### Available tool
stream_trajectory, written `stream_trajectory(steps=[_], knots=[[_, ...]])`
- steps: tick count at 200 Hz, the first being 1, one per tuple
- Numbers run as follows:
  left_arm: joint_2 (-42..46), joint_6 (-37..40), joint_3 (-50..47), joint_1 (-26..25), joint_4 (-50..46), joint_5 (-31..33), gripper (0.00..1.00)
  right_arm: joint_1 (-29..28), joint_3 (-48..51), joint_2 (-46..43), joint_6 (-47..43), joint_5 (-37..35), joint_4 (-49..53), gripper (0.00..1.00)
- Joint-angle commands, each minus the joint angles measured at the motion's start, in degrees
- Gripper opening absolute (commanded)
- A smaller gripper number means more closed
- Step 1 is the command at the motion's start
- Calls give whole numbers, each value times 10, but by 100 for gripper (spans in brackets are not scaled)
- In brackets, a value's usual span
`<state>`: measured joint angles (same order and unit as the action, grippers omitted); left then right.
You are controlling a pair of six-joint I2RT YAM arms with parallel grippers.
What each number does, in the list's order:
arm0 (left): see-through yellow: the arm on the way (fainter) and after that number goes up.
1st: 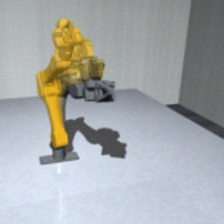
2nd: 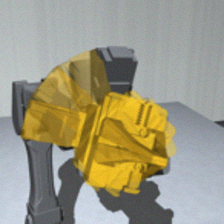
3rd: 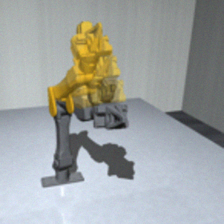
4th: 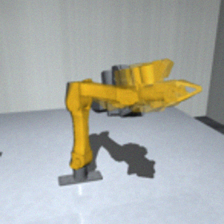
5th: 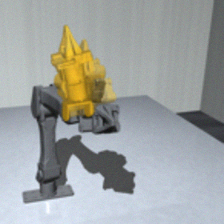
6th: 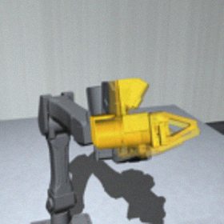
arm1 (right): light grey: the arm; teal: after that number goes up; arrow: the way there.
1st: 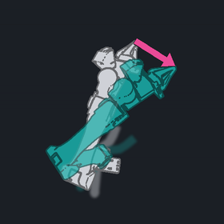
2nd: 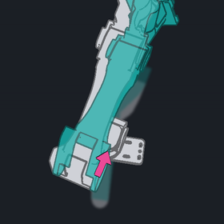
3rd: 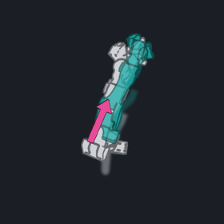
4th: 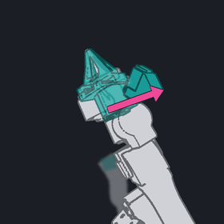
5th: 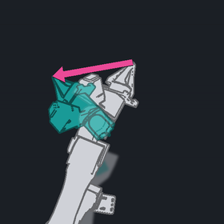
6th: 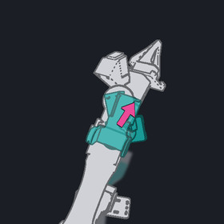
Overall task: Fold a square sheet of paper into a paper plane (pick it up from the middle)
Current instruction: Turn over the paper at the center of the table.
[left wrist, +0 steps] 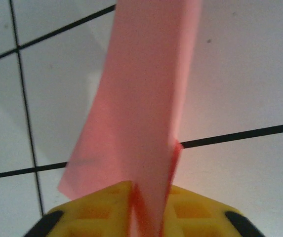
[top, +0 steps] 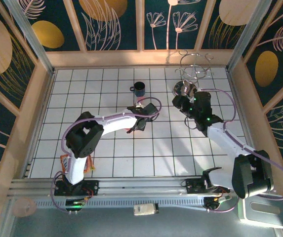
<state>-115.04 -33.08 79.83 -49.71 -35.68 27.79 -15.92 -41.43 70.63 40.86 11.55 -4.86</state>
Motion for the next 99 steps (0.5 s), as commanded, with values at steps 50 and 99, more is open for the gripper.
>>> stream_trajectory(steps=[50, 99], knots=[[95, -6, -41, 24, 106, -179, 57, -1, -4, 7, 2, 18, 11, 55], [189, -23, -137, 95, 188, -264, 73, -94, -46, 85, 4, 15, 0, 54]])
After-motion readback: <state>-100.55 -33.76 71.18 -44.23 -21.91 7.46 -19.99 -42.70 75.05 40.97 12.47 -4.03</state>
